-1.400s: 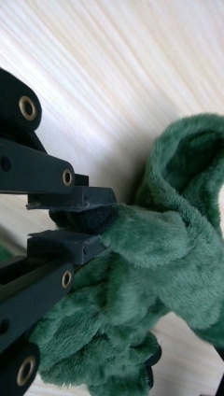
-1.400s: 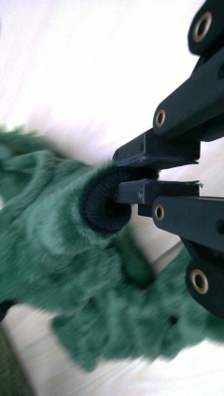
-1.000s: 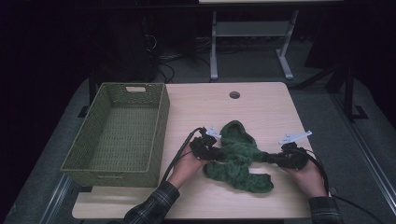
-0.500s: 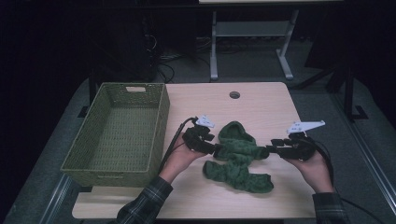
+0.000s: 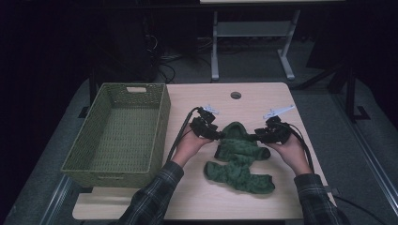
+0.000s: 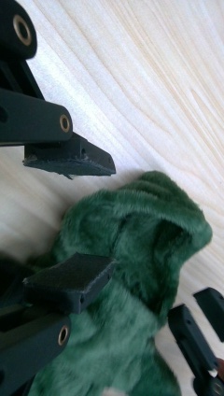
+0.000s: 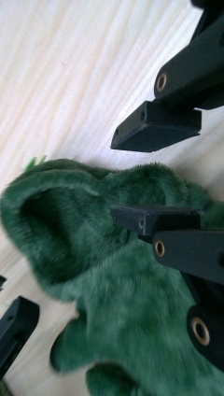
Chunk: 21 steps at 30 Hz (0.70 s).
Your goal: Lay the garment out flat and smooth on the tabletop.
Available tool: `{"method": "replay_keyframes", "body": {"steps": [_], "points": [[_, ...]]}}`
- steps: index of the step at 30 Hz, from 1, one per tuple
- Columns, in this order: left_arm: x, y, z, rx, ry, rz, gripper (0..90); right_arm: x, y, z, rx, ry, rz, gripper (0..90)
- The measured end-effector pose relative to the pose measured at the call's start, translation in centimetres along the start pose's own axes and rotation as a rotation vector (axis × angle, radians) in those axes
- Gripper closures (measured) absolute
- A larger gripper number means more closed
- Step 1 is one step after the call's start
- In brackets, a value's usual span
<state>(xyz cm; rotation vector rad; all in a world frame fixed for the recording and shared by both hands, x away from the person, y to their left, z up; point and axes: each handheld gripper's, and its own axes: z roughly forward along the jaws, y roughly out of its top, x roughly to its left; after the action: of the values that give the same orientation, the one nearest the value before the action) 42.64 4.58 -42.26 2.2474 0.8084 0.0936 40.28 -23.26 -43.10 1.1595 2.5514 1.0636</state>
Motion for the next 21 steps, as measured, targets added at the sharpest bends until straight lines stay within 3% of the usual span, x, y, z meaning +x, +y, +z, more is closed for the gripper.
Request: {"method": "replay_keyframes", "body": {"steps": [3, 4, 10, 11, 14, 17, 21], "points": [[0.2, -0.2, 0.7, 0.023, -0.008, -0.005, 45.9, -0.5, -0.5, 1.3, 0.042, 0.007, 0.013, 60.8], [0.1, -0.3, 1.0, 0.018, -0.012, -0.019, 45.9, -0.5, -0.5, 1.3, 0.042, 0.007, 0.013, 60.8], [-0.2, -0.6, 2.2, 0.055, -0.01, -0.003, 46.2, -0.5, -0.7, 2.0, 0.053, 0.014, 0.027, 65.3], [-0.2, -0.7, 2.6, 0.088, 0.004, 0.017, 51.7, -0.4, -0.7, 2.3, 0.063, 0.012, 0.02, 70.4], [-0.2, -0.8, 2.9, 0.111, 0.012, 0.027, 57.6, -0.4, -0.8, 2.5, 0.076, 0.006, 0.019, 74.2], [-0.5, -0.9, 3.0, 0.127, 0.017, 0.059, 80.8, -0.4, -1.0, 2.6, 0.078, 0.012, 0.018, 83.1], [-0.7, -0.7, 2.6, 0.115, 0.032, 0.076, 85.7, -0.2, -0.9, 2.1, 0.072, 0.01, 0.009, 84.9]]}}
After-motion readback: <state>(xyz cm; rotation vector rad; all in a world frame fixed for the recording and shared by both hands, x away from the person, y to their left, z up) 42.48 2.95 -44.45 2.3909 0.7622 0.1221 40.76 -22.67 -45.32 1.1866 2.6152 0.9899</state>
